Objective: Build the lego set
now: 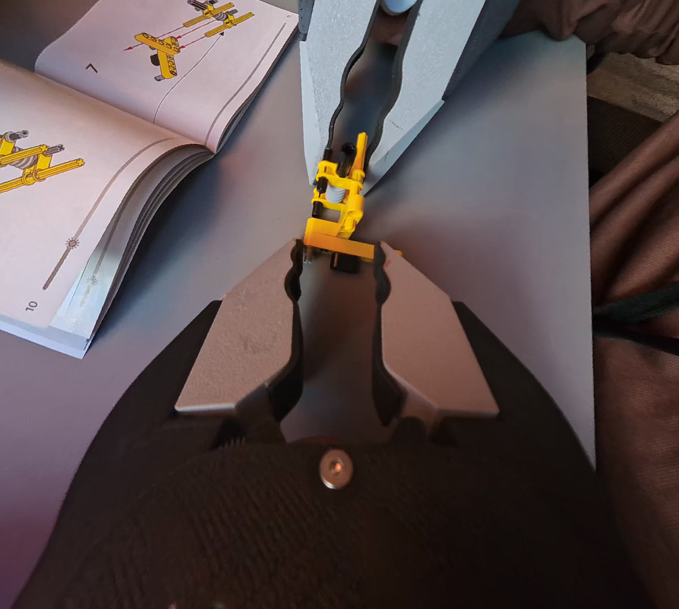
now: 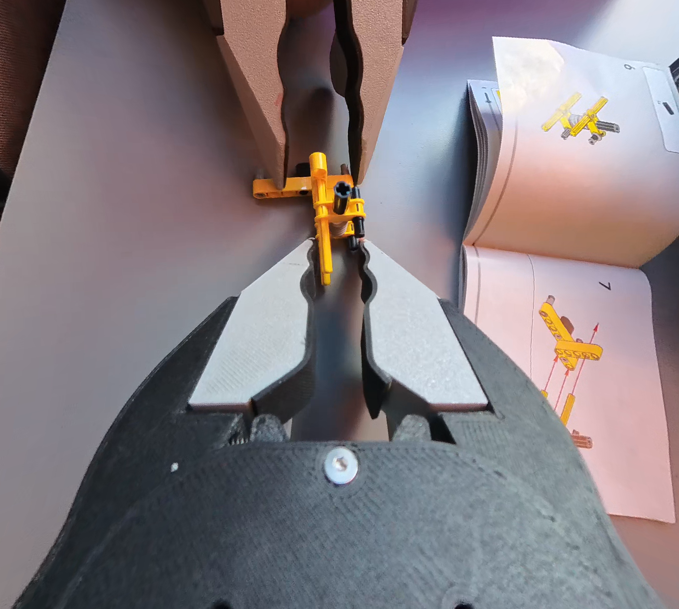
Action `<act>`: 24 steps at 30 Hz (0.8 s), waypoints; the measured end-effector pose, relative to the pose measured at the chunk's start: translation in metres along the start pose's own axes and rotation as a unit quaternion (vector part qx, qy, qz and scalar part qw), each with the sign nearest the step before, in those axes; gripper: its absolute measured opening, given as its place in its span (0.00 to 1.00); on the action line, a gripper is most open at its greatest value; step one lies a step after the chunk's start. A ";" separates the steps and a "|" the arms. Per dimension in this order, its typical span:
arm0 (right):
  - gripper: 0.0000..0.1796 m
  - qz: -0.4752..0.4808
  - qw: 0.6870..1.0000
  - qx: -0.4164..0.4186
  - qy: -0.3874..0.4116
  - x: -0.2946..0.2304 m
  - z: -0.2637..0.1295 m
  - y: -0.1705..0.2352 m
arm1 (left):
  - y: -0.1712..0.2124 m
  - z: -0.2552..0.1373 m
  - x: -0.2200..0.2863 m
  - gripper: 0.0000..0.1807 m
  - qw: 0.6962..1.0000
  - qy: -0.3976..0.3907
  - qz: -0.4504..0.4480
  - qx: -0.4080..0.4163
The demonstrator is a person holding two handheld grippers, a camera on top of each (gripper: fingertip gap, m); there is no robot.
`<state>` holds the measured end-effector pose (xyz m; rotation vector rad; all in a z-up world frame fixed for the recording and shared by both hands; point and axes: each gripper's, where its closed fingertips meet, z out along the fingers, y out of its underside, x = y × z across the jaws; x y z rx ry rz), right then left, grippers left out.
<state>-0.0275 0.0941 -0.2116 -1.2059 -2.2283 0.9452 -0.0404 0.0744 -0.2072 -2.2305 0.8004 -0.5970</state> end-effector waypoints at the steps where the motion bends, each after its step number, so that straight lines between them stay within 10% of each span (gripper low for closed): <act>1: 0.10 -0.001 1.000 0.000 0.001 0.000 0.000 0.000 | 0.000 0.000 0.000 0.19 1.000 0.000 -0.002 0.000; 24: 0.10 -0.008 1.000 0.000 -0.011 -0.005 0.003 -0.003 | -0.002 0.000 -0.001 0.13 1.000 -0.004 0.001 0.005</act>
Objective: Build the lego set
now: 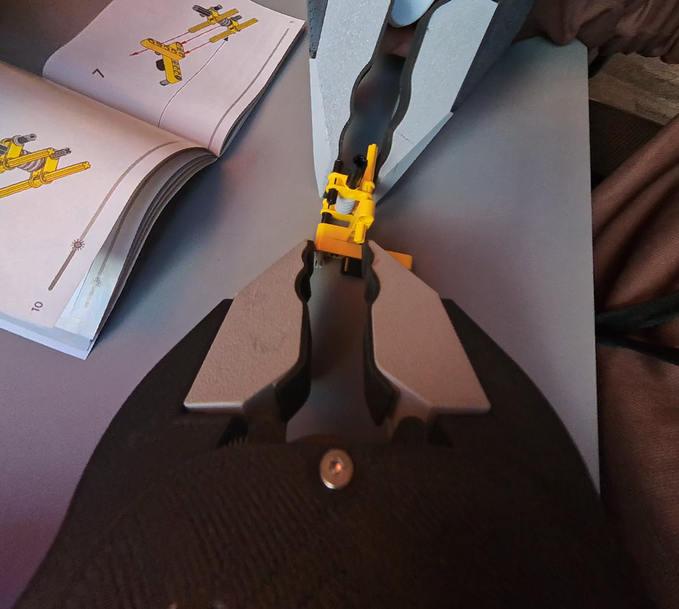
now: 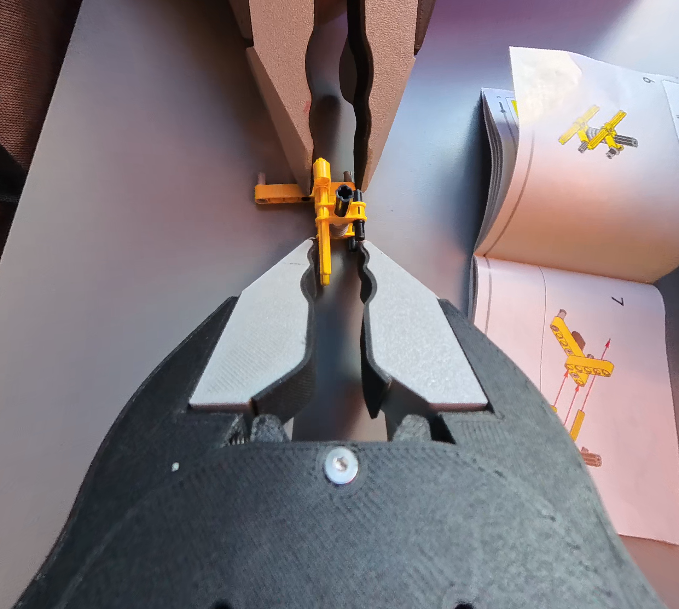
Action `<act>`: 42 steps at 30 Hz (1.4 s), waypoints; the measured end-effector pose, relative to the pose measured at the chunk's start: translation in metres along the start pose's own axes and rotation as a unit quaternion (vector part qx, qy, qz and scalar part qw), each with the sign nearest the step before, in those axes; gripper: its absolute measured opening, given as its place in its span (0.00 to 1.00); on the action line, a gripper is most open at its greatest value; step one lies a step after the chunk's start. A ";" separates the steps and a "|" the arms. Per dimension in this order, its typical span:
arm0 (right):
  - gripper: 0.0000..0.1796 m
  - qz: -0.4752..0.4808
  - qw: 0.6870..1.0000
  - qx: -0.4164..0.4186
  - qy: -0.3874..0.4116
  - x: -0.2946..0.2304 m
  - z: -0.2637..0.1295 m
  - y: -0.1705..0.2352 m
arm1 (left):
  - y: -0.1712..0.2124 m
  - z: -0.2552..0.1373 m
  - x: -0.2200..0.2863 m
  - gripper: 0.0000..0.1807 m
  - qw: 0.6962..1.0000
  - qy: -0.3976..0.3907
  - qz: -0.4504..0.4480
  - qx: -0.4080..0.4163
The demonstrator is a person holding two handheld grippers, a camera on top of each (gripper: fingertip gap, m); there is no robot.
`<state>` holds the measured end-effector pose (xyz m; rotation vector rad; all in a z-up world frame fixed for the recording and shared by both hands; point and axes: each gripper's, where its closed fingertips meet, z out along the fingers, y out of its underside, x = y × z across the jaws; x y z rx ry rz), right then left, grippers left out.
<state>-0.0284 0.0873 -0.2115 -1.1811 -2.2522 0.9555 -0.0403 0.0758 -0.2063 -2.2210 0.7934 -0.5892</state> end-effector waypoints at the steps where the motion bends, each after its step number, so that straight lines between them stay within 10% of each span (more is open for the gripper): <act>1: 0.10 -0.001 1.000 0.000 0.001 0.000 0.000 0.000 | 0.000 0.000 0.000 0.12 1.000 -0.001 0.002 0.001; 42: 0.17 -0.005 1.000 0.004 0.014 -0.002 0.001 -0.002 | 0.003 0.001 0.001 0.13 1.000 -0.002 0.010 -0.008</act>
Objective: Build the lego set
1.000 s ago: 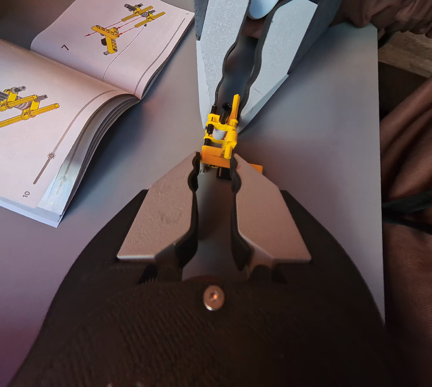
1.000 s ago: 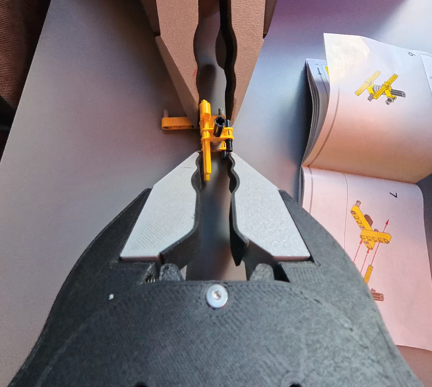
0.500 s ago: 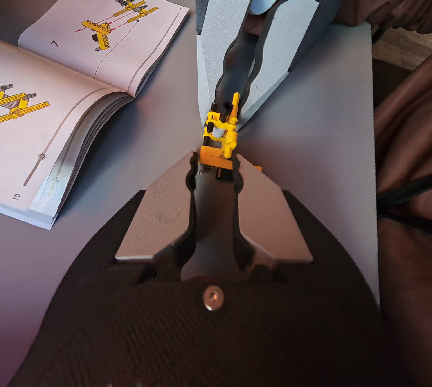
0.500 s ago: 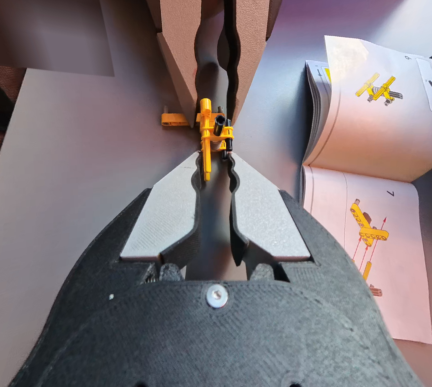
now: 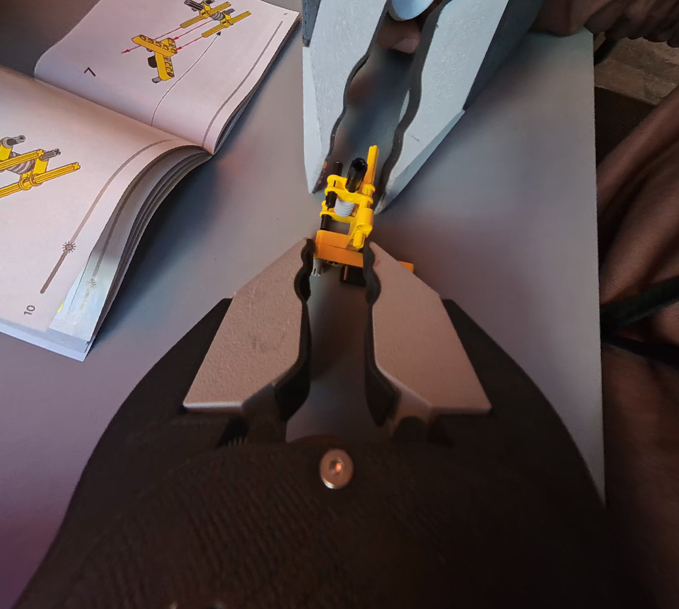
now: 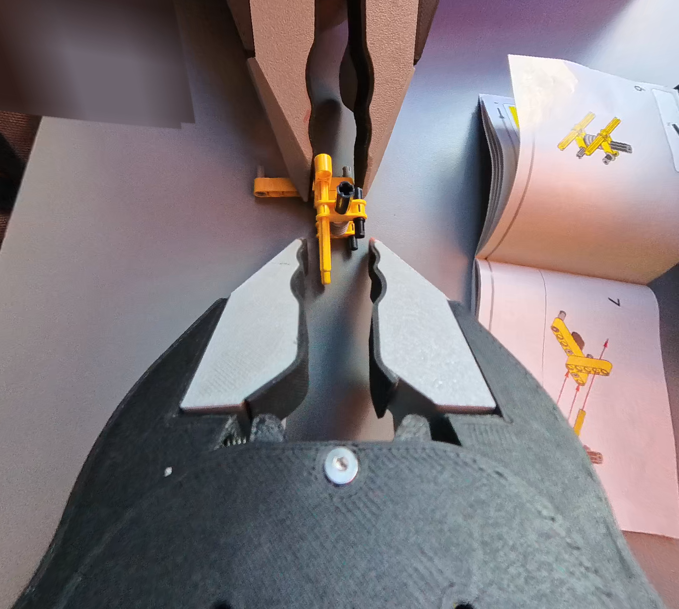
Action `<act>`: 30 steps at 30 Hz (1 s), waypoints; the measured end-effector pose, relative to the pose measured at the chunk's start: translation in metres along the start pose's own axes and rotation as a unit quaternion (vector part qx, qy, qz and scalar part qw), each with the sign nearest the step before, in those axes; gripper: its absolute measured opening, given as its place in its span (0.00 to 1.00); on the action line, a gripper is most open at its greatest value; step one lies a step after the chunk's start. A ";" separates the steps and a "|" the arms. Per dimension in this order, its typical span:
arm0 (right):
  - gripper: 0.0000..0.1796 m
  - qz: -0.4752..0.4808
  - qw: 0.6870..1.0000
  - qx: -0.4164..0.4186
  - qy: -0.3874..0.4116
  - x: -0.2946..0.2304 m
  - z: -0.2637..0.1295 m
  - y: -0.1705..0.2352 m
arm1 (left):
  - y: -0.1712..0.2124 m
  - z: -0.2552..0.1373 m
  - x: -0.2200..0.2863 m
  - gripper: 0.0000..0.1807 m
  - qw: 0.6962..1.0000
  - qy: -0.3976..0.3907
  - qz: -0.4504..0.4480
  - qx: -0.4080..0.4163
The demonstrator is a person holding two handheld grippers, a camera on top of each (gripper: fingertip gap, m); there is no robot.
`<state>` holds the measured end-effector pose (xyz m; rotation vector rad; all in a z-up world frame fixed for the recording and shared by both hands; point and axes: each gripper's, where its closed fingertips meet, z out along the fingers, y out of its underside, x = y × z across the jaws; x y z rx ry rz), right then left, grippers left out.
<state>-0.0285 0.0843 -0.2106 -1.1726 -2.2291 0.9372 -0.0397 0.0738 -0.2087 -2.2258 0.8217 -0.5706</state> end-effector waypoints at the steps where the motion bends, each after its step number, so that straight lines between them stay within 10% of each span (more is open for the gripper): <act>1: 0.17 0.001 1.000 0.000 -0.001 0.000 0.000 0.000 | 0.000 0.000 0.000 0.13 1.000 0.000 -0.001 0.000; 30: 0.07 0.015 1.000 -0.002 -0.013 -0.004 -0.001 0.001 | 0.002 -0.001 0.000 0.13 1.000 -0.008 0.007 -0.001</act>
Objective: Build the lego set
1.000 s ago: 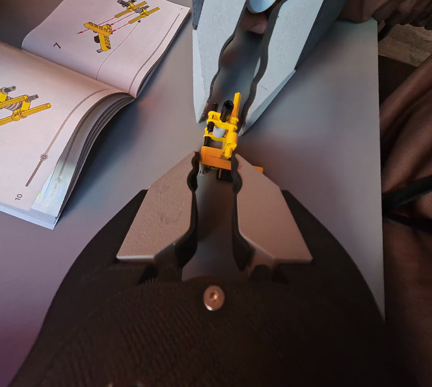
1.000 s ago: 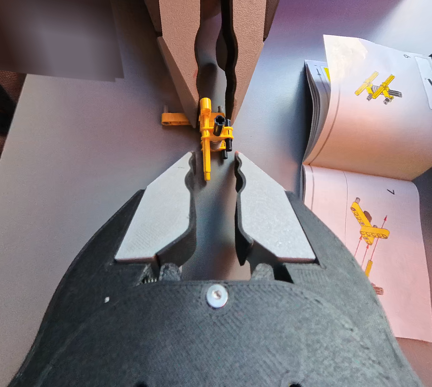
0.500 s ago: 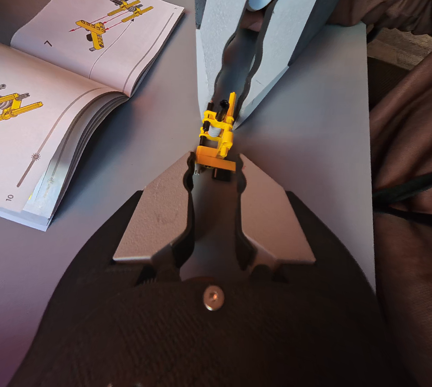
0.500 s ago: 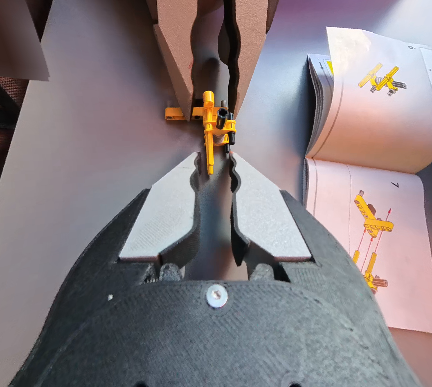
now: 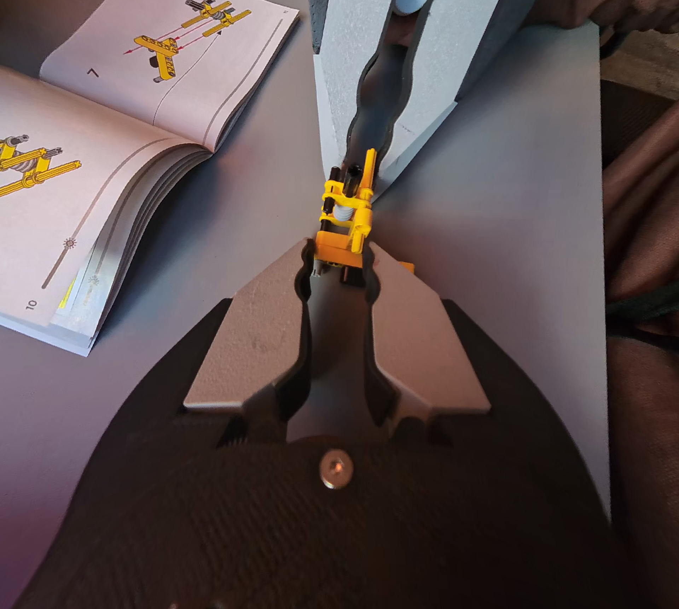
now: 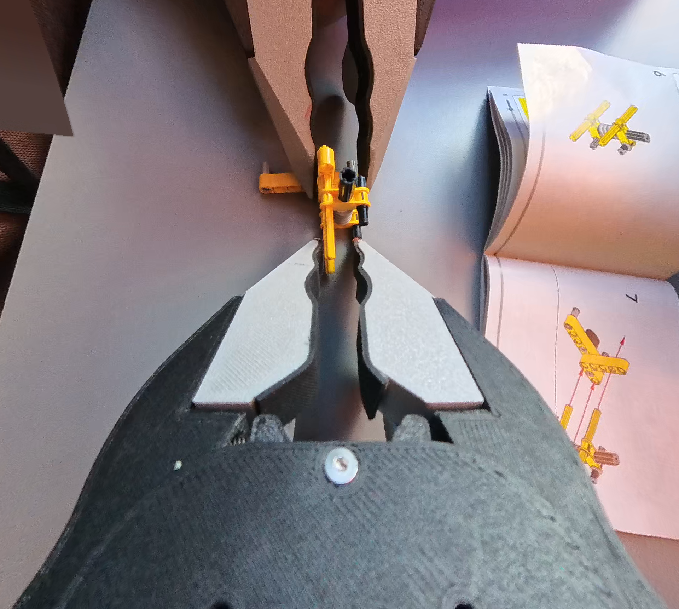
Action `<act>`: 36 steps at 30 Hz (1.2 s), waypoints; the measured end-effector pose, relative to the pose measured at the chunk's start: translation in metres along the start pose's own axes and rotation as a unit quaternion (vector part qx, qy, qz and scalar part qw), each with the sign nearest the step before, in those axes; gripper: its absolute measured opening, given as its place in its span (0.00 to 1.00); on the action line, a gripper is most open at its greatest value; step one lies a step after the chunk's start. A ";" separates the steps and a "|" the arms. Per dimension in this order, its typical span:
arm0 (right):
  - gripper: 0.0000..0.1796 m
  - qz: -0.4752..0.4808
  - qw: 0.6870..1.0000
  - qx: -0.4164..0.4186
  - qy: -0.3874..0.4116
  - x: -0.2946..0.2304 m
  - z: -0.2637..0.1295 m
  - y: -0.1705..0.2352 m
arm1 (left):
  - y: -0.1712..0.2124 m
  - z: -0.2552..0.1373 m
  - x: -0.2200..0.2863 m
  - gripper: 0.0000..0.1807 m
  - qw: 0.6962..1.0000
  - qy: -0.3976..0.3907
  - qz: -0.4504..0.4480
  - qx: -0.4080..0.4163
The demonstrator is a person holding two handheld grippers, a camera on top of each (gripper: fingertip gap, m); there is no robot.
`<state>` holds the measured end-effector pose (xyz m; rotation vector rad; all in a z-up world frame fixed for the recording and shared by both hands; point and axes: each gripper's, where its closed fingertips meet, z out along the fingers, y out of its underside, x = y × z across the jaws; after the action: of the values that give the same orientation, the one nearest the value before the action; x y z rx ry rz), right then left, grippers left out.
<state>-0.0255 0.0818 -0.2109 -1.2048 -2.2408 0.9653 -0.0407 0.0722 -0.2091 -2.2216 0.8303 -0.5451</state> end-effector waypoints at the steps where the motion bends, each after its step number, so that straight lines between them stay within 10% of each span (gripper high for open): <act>1: 0.07 0.002 1.000 0.000 -0.001 0.000 0.000 0.000 | 0.000 0.000 0.000 0.13 1.000 -0.001 0.001 0.000; 36: 0.09 0.009 1.000 -0.001 0.009 0.002 -0.002 0.003 | -0.001 0.002 0.000 0.13 1.000 -0.007 0.011 0.001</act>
<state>-0.0239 0.0852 -0.2119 -1.2331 -2.2207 0.9549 -0.0391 0.0730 -0.2095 -2.2098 0.8464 -0.5199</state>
